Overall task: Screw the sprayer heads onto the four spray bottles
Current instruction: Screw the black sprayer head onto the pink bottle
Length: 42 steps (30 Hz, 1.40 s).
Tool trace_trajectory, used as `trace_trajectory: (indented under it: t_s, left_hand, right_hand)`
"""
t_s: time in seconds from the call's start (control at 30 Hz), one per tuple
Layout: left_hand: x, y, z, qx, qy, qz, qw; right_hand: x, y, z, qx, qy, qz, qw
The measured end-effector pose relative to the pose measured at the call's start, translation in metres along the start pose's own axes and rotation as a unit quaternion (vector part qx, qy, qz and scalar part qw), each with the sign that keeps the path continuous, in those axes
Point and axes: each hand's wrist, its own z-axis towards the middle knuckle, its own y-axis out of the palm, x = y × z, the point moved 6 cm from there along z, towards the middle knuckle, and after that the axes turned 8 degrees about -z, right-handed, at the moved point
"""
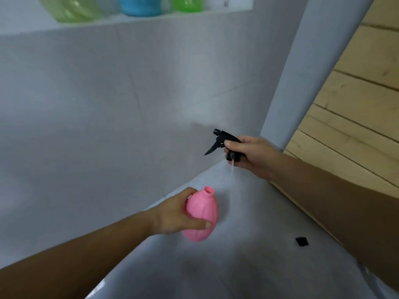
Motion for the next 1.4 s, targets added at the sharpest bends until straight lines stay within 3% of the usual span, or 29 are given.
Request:
trace_trajectory:
  t_s: [0.33, 0.67, 0.9, 1.4]
  left_hand:
    - [0.035, -0.054, -0.122, 0.024, -0.021, 0.003, 1.000]
    - [0.067, -0.051, -0.145, 0.004, 0.002, -0.052, 0.999]
    - [0.083, -0.060, -0.146, 0.026, 0.013, -0.090, 0.996]
    - [0.089, -0.055, -0.139, 0.001, 0.016, -0.084, 0.996]
  right_hand:
    - [-0.134, 0.077, -0.096, 0.026, -0.164, 0.044, 0.985]
    - [-0.147, 0.094, -0.130, 0.063, -0.210, 0.031, 0.975]
    - [-0.113, 0.114, -0.129, -0.015, -0.207, -0.113, 0.972]
    - [-0.101, 0.111, -0.136, -0.173, -0.191, -0.197, 0.946]
